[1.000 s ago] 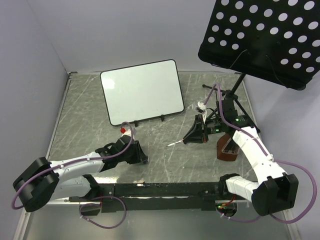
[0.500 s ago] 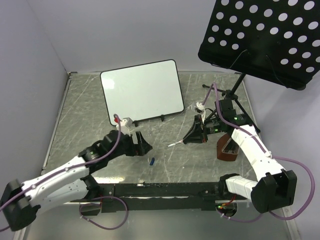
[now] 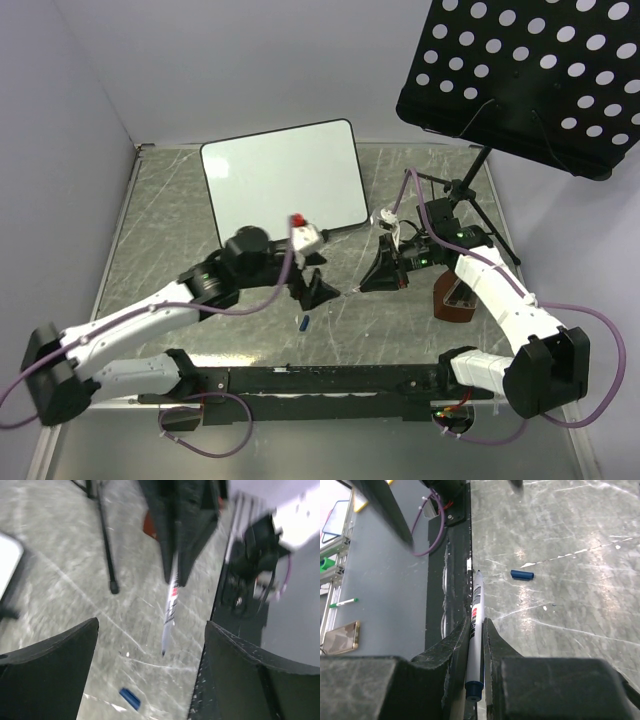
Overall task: Write a sentence on the whiteboard
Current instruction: Pass from the right arm to the left
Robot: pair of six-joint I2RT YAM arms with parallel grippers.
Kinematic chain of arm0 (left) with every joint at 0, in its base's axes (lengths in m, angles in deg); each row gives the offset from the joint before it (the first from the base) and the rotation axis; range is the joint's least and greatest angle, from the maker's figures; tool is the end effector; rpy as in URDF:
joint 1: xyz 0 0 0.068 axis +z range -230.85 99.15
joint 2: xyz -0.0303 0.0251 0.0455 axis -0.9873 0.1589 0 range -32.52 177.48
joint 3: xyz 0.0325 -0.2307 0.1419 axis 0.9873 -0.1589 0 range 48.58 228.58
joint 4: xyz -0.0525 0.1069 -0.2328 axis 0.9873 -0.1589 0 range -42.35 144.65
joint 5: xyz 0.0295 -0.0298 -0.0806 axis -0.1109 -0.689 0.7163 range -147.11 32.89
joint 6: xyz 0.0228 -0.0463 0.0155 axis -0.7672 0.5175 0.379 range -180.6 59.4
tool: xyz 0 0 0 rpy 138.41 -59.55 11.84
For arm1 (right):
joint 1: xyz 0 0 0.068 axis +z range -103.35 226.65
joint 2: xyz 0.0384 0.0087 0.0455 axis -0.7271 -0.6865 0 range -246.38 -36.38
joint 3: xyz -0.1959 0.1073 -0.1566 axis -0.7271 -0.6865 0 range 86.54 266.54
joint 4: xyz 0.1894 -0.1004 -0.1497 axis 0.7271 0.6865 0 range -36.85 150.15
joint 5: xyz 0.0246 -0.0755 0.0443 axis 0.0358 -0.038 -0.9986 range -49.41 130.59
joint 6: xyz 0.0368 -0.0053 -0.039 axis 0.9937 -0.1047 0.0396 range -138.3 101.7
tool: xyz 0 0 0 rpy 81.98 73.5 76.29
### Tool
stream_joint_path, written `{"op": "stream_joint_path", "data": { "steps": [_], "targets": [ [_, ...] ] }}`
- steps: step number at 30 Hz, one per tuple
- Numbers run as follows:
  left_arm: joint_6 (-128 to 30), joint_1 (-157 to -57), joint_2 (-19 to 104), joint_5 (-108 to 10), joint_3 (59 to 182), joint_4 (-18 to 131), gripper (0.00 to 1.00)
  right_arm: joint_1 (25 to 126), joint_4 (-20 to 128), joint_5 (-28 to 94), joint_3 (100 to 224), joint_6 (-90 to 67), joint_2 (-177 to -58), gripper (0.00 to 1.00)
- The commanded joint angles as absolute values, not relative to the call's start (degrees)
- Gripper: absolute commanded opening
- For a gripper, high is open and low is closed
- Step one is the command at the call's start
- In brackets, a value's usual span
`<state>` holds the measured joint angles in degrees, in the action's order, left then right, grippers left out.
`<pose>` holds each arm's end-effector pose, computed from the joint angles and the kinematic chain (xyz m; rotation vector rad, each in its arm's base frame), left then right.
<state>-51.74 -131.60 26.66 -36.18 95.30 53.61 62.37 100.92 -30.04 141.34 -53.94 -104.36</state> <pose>0.1429 -0.1947 0.3209 0.9390 1.6783 -1.0508 0.1978 0.0905 0.2857 -1.2567 1.7242 1.3702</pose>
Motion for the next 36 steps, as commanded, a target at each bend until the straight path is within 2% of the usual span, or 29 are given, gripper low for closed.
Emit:
{"op": "stream_joint_path", "data": {
  "steps": [1,6,9,10,12,13,15,16,18,19,20,22,24,25,28,36],
  "targets": [
    [-65.69,-136.74,34.97,-32.50,101.83,50.44,0.88,63.00,100.97,-31.57,141.64,-55.39,-104.49,0.00],
    [-66.14,-139.56,40.34,-33.03,105.01,49.02,0.79,63.00,101.40,-32.44,141.73,-55.48,-104.40,0.00],
    [-65.00,-139.83,41.66,-33.90,105.18,49.55,0.71,63.00,101.58,-33.06,141.91,-55.57,-104.40,0.00],
    [-64.73,-139.92,42.10,-34.60,105.53,49.38,0.63,63.08,101.67,-33.24,141.91,-55.65,-104.49,0.00],
    [-64.47,-140.00,43.76,-34.43,106.85,47.80,0.57,63.08,101.76,-33.67,142.00,-55.65,-104.58,0.00],
    [-64.38,-140.00,44.30,-34.35,107.72,47.36,0.49,63.08,102.02,-33.76,142.00,-55.74,-104.75,0.00],
    [-64.38,-140.00,45.44,-33.56,108.34,46.57,0.44,63.08,102.02,-34.03,142.08,-55.91,-104.84,0.00],
    [-64.38,-140.00,45.79,-33.38,108.61,46.39,0.35,63.00,102.11,-34.20,142.08,-55.83,-104.76,0.00],
    [-64.38,-140.00,47.10,-32.50,109.57,45.08,0.27,63.00,102.11,-34.20,142.00,-55.83,-104.93,0.00],
    [-64.47,-140.00,47.63,-31.98,110.62,44.37,0.15,63.08,102.02,-34.38,142.08,-55.74,-104.84,0.00],
    [-64.64,-140.00,48.16,-31.62,111.07,43.50,0.08,63.00,102.02,-34.47,142.08,-55.74,-104.84,0.00],
    [-64.47,-140.00,49.31,-31.09,111.86,42.17,0.01,63.08,102.11,-34.56,142.00,-55.74,-104.93,0.00],
    [-63.50,-140.00,49.57,-30.92,111.60,42.69,0.01,63.08,102.11,-34.82,142.08,-55.83,-104.93,0.04],
    [-63.15,-140.00,49.57,-30.83,111.25,43.22,0.01,63.08,102.11,-34.91,142.00,-55.83,-105.02,0.12],
    [-61.13,-140.00,48.87,-31.44,110.20,45.50,0.01,63.08,102.29,-35.52,142.00,-55.74,-105.10,0.24],
    [-55.42,-139.22,47.47,-32.24,108.17,49.90,0.01,63.00,102.81,-36.66,142.17,-55.92,-105.90,0.31]
  ]
}}
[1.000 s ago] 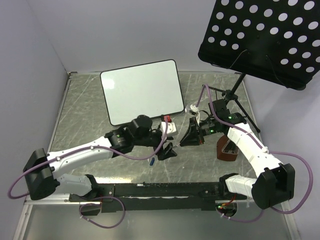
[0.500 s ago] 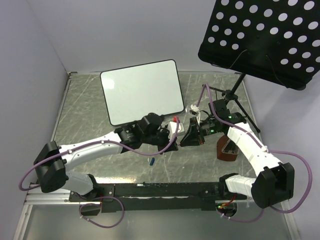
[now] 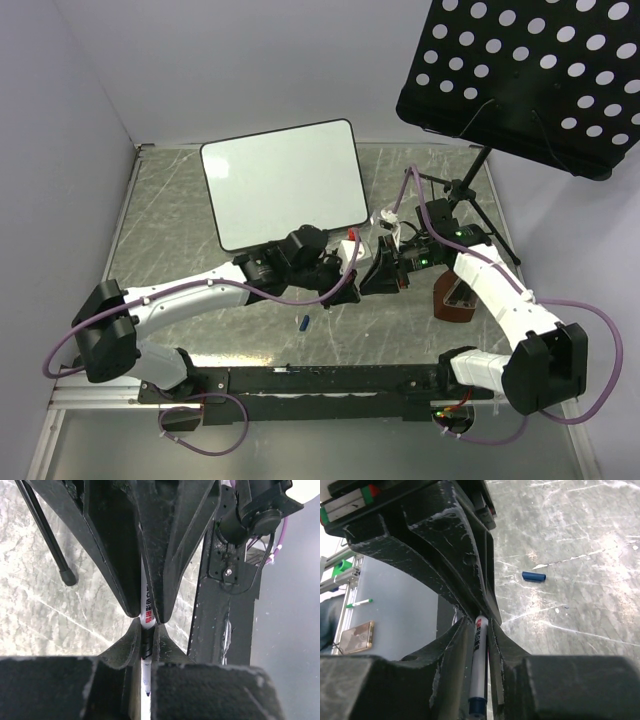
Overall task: Write a sentence on the whiteboard
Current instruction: Pass from the right arm to the left, then pass from the left arm to the right
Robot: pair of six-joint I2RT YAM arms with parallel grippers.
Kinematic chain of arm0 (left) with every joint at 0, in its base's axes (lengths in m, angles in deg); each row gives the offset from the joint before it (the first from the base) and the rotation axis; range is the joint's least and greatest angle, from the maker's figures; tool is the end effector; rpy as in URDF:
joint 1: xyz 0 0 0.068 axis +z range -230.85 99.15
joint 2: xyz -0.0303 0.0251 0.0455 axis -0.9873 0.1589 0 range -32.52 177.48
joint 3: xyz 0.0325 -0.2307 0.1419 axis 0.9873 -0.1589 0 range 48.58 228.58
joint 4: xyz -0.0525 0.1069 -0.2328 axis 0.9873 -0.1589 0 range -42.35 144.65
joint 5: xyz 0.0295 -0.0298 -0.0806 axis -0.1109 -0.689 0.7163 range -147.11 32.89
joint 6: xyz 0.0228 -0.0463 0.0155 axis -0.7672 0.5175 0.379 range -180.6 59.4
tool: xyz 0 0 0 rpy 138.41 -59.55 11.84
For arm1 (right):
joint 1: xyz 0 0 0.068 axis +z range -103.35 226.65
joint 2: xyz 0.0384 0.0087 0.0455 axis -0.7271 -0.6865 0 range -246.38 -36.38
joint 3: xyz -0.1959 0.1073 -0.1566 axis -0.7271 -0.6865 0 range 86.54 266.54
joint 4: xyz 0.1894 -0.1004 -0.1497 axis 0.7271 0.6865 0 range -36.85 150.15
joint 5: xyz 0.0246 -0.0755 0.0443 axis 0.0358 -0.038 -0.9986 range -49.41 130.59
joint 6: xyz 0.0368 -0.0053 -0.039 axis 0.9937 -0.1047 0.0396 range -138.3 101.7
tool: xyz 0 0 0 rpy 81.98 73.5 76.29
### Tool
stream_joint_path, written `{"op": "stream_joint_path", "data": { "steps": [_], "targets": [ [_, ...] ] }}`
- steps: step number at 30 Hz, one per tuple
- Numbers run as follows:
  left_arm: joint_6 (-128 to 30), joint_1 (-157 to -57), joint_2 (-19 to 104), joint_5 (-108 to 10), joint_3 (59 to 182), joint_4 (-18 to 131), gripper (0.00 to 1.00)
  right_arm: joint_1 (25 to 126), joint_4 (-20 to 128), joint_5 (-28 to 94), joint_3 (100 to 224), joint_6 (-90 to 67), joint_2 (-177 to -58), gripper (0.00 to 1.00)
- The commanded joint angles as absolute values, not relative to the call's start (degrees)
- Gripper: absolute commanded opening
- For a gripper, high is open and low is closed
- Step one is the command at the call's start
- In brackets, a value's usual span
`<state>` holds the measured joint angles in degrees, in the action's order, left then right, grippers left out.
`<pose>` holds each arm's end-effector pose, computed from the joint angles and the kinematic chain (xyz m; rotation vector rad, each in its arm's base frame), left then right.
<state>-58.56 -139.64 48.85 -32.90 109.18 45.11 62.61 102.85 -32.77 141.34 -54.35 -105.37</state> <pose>0.1548 -0.2834 0.2900 1.2957 1.8242 -1.0559 0.1971 0.0918 0.2824 -1.2438 1.7240 1.4517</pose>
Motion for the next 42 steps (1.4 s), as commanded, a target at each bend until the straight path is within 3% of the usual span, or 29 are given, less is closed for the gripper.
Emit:
{"op": "stream_joint_path", "data": {
  "steps": [1,13,25,29,30,33,35,37,38,40,41,42],
  "targets": [
    [-55.07,-139.04,47.38,-31.97,107.74,50.34,0.01,63.00,102.81,-36.66,142.17,-55.92,-105.90,0.31],
    [-50.32,-136.49,46.06,-30.30,105.10,53.95,0.01,63.08,102.99,-37.19,142.35,-55.83,-106.25,0.26],
    [-49.26,-135.43,45.88,-29.16,104.74,54.21,0.01,63.08,103.25,-37.37,142.61,-56.00,-106.60,0.32],
    [-49.18,-135.35,45.97,-28.81,104.83,54.21,0.01,63.08,103.17,-37.46,142.61,-55.92,-106.69,0.22],
    [-49.26,-135.35,45.97,-28.89,104.83,54.21,0.01,63.00,103.16,-37.54,142.61,-55.83,-106.69,0.12],
    [-48.91,-135.26,46.15,-28.81,104.83,55.78,0.01,63.00,103.60,-37.54,142.96,-56.00,-106.95,0.00],
    [-48.39,-135.00,45.88,-29.16,104.66,56.23,0.01,63.00,104.04,-37.63,143.05,-56.35,-106.78,0.00],
    [-46.90,-134.65,44.92,-30.38,103.87,57.37,0.20,63.00,104.57,-38.07,143.23,-57.23,-106.43,0.00],
    [-46.54,-134.47,44.22,-31.87,102.73,57.90,0.41,62.91,104.48,-38.07,143.14,-57.41,-106.25,0.00],
    [-45.13,-134.03,40.63,-33.37,101.06,59.48,0.57,62.47,104.05,-37.72,142.96,-56.97,-105.99,0.00],
    [-44.96,-133.77,39.04,-33.47,98.96,60.01,0.71,62.21,103.78,-37.55,142.88,-56.80,-105.55,0.00],
    [-44.17,-133.42,37.37,-34.51,97.72,60.80,0.76,62.12,103.08,-37.37,142.61,-56.10,-105.28,0.00]
  ]
}}
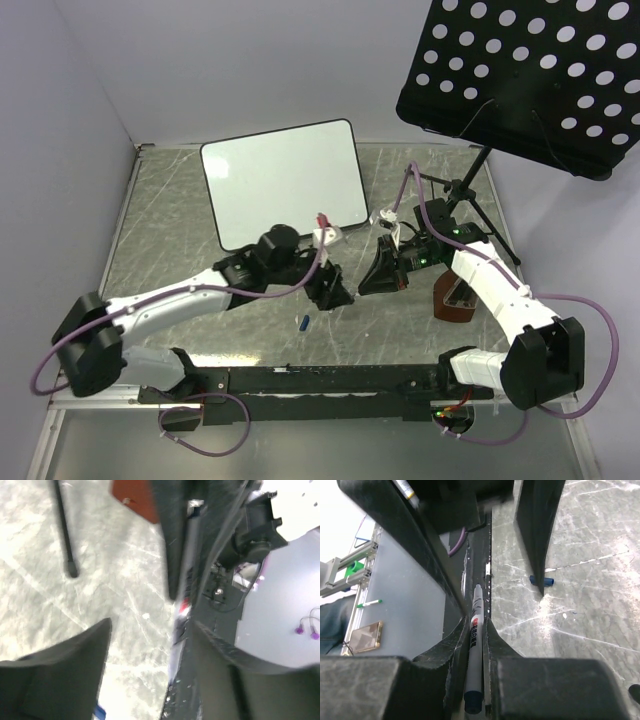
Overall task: Write a sentence on the whiteboard
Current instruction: Pass from the left arm to the right, then pick up the whiteboard from the whiteboard stand.
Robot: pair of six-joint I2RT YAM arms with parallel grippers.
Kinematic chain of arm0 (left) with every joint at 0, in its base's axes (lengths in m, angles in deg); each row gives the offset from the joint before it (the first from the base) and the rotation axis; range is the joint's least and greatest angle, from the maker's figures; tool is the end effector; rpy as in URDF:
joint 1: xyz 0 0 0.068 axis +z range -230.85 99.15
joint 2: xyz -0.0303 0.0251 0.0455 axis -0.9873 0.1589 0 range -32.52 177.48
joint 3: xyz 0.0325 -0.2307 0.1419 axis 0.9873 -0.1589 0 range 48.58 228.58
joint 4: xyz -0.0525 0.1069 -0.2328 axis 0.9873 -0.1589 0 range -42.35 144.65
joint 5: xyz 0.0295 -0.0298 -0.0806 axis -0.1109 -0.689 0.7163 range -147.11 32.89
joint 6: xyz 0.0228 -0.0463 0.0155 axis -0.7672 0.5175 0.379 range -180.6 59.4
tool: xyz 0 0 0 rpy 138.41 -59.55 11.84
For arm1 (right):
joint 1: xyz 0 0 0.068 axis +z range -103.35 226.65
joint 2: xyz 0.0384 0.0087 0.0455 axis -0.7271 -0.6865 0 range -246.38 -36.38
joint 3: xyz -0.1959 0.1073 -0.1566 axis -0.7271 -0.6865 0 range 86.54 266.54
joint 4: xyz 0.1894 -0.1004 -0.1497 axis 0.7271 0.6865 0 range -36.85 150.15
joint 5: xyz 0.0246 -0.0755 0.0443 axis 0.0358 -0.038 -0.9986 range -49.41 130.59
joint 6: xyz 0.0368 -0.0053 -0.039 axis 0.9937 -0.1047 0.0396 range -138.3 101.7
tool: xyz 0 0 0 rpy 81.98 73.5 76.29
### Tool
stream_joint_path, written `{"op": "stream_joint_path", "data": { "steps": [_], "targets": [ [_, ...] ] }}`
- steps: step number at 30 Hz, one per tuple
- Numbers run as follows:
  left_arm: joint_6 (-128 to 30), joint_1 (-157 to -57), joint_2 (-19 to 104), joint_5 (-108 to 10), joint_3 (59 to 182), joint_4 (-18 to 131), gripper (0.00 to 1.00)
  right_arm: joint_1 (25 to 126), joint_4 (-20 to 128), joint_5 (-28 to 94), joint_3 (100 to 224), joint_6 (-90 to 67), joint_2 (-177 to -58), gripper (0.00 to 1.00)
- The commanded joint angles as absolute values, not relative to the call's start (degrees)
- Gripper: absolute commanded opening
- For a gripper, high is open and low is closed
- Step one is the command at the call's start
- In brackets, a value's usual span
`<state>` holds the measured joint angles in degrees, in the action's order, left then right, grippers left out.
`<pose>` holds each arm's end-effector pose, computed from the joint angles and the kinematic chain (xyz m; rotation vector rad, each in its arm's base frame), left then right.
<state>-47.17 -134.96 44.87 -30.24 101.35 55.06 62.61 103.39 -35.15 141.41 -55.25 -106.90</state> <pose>0.1668 -0.2576 0.2802 1.0514 1.8875 -1.1918 0.2001 0.0930 0.2785 -1.2354 1.7073 1.5088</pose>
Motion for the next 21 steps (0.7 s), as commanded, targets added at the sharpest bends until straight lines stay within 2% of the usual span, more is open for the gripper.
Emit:
{"op": "stream_joint_path", "data": {
  "steps": [1,4,9,13,16,20,21],
  "targets": [
    [-43.90,-132.54,33.62,-35.13,96.49,61.67,0.80,61.86,102.82,-37.28,142.61,-55.92,-105.02,0.00],
    [-42.24,-130.44,24.75,-39.16,91.75,62.21,0.95,61.50,101.67,-36.23,142.09,-55.04,-104.14,0.00],
    [-32.85,-123.76,10.48,-53.84,84.80,57.03,0.96,61.33,100.35,-32.98,141.56,-54.33,-101.95,0.00],
    [-30.37,-109.44,3.62,-50.62,82.68,51.76,0.97,60.71,99.12,-31.48,141.21,-54.07,-100.97,0.00],
    [-28.35,-98.46,4.56,-46.58,82.59,50.87,0.97,60.71,99.65,-31.13,141.56,-54.68,-101.59,0.00],
    [-24.66,-80.98,10.71,-29.22,83.30,56.39,0.97,60.54,100.88,-31.21,142.08,-55.83,-102.73,0.00],
    [-22.91,-74.07,12.03,-26.64,83.30,59.89,0.97,60.53,100.79,-31.48,142.08,-55.83,-102.73,0.00]
  ]
}}
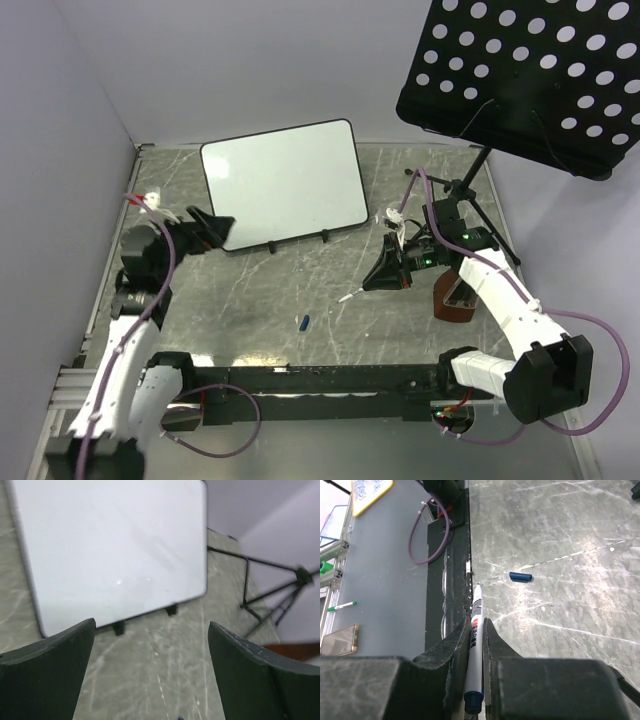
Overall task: Write a sentence on the whiteboard
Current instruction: Pick up the whiteboard from the whiteboard stand.
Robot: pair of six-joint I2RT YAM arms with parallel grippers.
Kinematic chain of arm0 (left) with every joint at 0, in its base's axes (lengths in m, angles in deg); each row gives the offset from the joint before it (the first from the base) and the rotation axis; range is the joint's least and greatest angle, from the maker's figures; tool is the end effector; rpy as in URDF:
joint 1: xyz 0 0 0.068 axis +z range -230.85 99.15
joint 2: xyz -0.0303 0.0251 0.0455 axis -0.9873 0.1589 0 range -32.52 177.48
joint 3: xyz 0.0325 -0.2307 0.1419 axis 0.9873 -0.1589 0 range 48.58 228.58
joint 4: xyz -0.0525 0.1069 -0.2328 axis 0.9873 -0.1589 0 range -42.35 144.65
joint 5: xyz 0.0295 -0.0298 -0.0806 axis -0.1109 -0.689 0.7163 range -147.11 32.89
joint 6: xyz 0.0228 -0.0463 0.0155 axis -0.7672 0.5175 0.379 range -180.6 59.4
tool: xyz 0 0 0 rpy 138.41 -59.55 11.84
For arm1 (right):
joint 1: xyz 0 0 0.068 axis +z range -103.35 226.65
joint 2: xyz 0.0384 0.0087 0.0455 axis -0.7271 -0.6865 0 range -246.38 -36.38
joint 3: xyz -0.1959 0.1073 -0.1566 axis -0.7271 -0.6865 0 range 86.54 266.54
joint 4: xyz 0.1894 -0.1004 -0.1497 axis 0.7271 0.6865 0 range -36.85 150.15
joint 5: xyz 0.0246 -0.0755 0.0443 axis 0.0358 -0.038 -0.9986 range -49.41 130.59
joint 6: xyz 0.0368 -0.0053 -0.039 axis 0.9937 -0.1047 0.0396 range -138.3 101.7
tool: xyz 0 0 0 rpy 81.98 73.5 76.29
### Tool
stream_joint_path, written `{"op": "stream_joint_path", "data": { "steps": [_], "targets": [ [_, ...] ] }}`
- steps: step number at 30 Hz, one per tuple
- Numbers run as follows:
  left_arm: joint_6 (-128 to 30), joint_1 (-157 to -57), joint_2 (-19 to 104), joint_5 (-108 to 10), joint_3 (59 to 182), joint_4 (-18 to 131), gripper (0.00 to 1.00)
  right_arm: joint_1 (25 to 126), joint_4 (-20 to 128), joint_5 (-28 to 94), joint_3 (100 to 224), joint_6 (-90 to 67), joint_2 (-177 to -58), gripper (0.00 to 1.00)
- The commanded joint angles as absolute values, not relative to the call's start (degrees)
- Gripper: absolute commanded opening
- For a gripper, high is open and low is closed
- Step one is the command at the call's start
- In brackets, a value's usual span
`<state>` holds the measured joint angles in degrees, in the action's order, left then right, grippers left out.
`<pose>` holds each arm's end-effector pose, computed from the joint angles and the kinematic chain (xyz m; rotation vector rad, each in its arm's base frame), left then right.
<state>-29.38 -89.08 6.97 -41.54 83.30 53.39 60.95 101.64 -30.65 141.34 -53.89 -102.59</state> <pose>0.1699 -0.0341 0.3094 -0.1351 1.7219 -0.7414 0.1937 0.0841 0.2914 -1.2360 1.7103 1.3561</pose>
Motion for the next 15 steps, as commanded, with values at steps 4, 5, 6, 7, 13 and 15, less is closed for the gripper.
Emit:
{"op": "stream_joint_path", "data": {
  "steps": [4,5,6,7,13,15],
  "targets": [
    [-19.82,-65.22,21.17,-17.22,84.09,67.80,0.97,60.62,101.14,-31.74,142.17,-56.00,-102.91,0.00],
    [-20.52,-64.69,22.75,-16.60,85.57,67.66,0.97,60.62,101.23,-31.83,142.26,-56.09,-102.91,0.00],
    [-22.96,-64.51,24.33,-16.50,86.45,67.22,0.97,60.45,101.14,-31.83,142.26,-56.09,-102.91,0.00],
    [-24.03,-64.51,27.39,-15.89,87.68,67.92,0.97,60.62,101.23,-31.83,142.26,-56.00,-102.91,0.00],
    [-31.24,-63.81,40.74,-12.05,92.08,71.07,0.97,60.53,101.84,-32.80,142.44,-56.35,-103.00,0.00],
    [-31.16,-61.71,45.77,-8.79,93.57,76.08,0.99,60.62,102.11,-33.15,142.61,-56.53,-102.82,0.00]
  ]
}}
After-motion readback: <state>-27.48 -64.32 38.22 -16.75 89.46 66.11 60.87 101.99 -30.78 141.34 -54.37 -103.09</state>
